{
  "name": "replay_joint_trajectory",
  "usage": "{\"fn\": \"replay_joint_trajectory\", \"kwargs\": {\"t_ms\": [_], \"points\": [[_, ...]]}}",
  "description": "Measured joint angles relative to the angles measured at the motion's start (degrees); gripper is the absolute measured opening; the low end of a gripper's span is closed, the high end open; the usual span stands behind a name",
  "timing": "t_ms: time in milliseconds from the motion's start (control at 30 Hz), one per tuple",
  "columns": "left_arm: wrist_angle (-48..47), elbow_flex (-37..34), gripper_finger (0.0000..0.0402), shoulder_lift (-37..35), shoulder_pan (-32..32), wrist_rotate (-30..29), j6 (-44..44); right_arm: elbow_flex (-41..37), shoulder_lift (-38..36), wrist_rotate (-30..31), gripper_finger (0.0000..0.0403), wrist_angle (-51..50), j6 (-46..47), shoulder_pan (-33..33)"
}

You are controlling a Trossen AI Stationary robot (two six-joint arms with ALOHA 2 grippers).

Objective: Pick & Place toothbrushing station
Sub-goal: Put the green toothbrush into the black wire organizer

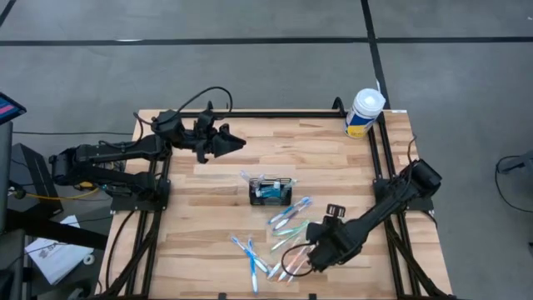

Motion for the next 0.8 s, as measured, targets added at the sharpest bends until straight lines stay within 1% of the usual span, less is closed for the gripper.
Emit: {"fn": "replay_joint_trajectory", "kwargs": {"t_ms": [100, 233, 433, 500, 633, 800], "points": [[-0.1, 0.0, 0.0117, 0.0, 0.0, -1.8, 2.1, -5.3, -3.2, -1.9, 0.0161, 8.0, -5.7, -0.5], [-0.2, 0.0, 0.0117, 0.0, 0.0, -2.2, 3.9, -12.5, -9.2, -2.3, 0.0154, 17.7, -6.8, -1.0], [-0.6, 0.0, 0.0117, 0.0, 0.0, -2.5, 6.6, -21.7, -18.0, -2.9, 0.0144, 21.2, -8.9, -2.9], [-0.7, 0.0, 0.0117, 0.0, 0.0, -2.5, 8.4, -24.2, -20.2, -5.8, 0.0141, 23.8, -11.0, -3.8], [-0.7, 0.0, 0.0117, 0.0, 0.0, -4.6, 11.2, -27.5, -22.9, -14.6, 0.0137, 28.3, -17.6, -5.9], [-0.6, 0.0, 0.0117, 0.0, 0.0, -5.7, 13.2, -28.3, -23.1, -19.4, 0.0134, 28.5, -23.4, -8.5]]}}
